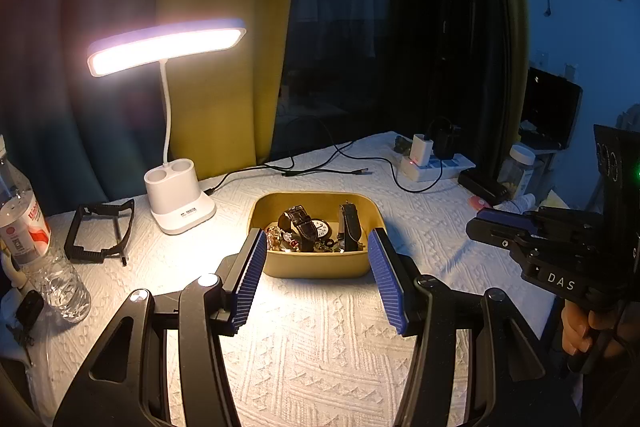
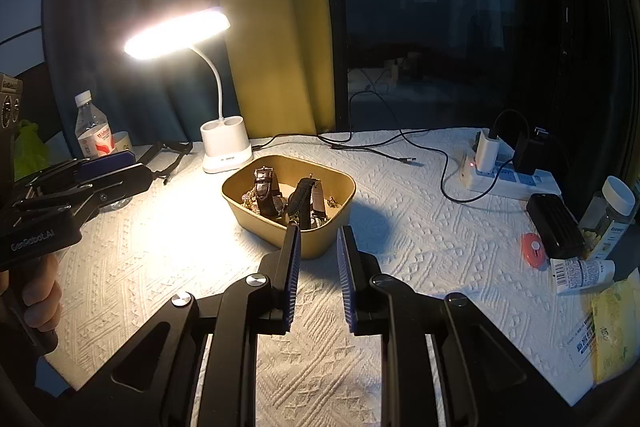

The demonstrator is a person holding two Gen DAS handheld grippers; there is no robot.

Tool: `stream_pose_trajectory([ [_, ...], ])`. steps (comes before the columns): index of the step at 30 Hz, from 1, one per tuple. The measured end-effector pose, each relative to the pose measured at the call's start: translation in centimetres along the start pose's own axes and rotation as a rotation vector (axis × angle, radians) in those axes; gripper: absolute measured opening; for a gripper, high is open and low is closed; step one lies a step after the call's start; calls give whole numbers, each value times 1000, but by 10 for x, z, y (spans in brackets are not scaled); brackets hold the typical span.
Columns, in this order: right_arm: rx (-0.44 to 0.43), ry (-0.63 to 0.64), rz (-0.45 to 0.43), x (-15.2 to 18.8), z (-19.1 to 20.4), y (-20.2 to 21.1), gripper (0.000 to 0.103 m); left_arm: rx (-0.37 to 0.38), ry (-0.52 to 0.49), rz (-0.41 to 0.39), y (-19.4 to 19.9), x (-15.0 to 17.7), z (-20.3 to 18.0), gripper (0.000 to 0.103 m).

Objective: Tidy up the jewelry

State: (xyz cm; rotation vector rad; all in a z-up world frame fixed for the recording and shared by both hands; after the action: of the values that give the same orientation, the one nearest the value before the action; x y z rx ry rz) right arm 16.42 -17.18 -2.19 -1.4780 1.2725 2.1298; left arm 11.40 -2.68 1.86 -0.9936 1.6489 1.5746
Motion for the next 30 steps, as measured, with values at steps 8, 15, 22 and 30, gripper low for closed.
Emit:
stream_pose_trajectory([
  [8,1,-1,3,1,0,-2,19,0,-1,2,-1,0,1,56],
  [15,1,-3,5,2,0,-3,19,-1,-2,3,-2,1,2,56],
  [22,3,-7,9,4,-1,-5,19,1,-3,6,-3,1,2,56],
  [30,6,-10,21,6,0,-11,19,8,-4,14,-8,4,2,56],
])
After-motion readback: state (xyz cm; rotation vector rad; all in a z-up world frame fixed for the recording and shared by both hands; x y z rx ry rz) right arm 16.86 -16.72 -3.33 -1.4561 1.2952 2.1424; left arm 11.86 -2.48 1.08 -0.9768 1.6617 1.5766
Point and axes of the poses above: each gripper's, at about its wrist camera, not at the fingertips, and y roughly against the way its jaws point, z to its left, x to its underside, the point moved 8 cm from there along -y, roughly the way its jaws point, and after that the axes turned 1 degree about z, right-handed, at the moved point
